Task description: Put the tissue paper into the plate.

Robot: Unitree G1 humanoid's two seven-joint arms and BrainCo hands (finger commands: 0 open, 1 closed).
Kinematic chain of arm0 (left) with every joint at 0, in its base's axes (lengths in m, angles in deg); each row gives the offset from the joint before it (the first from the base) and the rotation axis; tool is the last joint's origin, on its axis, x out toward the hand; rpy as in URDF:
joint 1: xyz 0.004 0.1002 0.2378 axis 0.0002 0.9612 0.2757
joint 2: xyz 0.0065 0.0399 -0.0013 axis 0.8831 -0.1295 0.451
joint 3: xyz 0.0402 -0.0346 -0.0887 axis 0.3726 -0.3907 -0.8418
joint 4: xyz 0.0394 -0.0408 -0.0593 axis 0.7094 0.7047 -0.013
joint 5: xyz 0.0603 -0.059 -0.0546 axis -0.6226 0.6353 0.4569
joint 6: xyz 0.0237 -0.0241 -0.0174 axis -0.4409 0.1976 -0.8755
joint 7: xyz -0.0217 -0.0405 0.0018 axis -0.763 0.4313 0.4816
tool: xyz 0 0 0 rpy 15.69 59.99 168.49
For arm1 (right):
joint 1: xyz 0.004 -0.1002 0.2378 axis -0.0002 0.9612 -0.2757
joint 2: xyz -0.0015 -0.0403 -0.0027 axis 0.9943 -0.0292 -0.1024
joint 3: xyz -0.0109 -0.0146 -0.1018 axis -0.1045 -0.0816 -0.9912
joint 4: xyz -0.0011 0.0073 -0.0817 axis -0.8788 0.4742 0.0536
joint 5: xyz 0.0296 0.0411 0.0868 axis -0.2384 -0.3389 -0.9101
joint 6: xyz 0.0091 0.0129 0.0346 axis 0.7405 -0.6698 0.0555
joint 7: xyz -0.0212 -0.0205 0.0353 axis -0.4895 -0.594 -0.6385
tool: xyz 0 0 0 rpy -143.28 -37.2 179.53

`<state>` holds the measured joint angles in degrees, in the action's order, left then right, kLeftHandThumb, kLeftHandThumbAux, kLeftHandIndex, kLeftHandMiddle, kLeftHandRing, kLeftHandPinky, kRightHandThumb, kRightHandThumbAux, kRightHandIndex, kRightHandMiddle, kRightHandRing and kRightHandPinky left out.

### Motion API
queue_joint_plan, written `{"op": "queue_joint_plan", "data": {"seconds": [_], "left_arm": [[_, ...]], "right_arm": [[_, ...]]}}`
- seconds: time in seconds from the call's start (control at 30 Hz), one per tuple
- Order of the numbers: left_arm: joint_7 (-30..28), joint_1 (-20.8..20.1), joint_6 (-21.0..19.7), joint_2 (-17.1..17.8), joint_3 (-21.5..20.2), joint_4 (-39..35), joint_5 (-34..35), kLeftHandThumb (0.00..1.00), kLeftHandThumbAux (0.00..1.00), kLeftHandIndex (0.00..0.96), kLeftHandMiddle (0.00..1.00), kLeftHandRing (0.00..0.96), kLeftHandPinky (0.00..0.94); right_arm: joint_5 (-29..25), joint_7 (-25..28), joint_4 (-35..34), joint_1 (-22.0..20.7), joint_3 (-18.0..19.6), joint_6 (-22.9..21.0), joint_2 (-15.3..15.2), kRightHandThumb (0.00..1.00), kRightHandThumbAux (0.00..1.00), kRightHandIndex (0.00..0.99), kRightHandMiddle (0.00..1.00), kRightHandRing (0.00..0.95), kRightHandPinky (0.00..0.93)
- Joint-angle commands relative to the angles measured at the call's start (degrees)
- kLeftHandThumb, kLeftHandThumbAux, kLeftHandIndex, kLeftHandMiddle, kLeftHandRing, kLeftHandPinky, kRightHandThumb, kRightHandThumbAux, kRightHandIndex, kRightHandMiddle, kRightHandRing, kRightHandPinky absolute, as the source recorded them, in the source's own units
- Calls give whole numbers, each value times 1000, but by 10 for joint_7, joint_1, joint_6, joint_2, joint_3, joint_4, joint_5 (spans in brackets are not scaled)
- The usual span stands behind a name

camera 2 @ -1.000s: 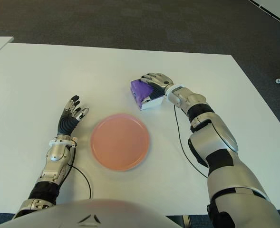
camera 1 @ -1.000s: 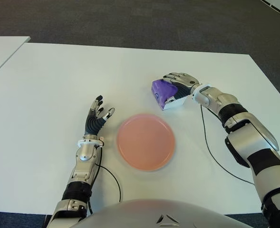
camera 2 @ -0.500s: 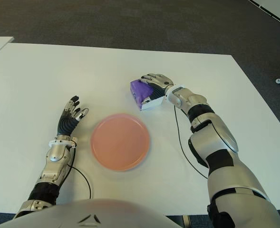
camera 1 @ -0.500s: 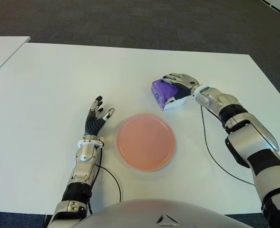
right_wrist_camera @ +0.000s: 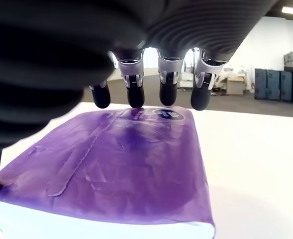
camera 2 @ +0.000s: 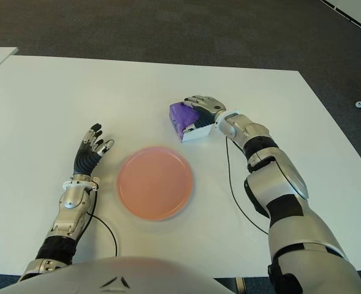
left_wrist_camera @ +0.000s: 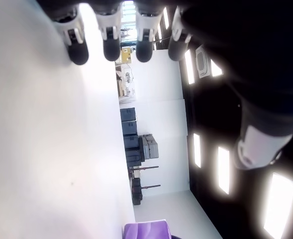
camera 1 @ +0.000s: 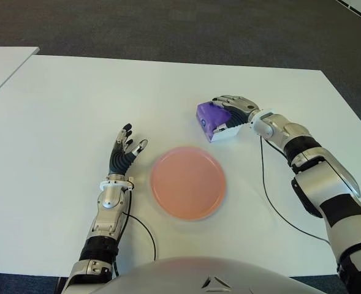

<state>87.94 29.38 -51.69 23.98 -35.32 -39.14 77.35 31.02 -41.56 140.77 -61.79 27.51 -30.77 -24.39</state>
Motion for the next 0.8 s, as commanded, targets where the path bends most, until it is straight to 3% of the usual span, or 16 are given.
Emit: {"op": "queue_joint_plan", "data": {"seconds": [0.03, 0.8], "left_arm": [[5, 9, -9, -3, 0, 0, -3, 0, 589, 0, 0, 0, 0], [1, 14, -8, 1, -1, -4, 0, 0, 588, 0, 0, 0, 0]], "right_arm": [[-4, 14, -4, 19, 1, 10, -8, 266, 462, 0, 8, 0, 0], [3, 20, -33, 47, -5, 54, -33, 239, 445, 0, 15, 0, 0]]}}
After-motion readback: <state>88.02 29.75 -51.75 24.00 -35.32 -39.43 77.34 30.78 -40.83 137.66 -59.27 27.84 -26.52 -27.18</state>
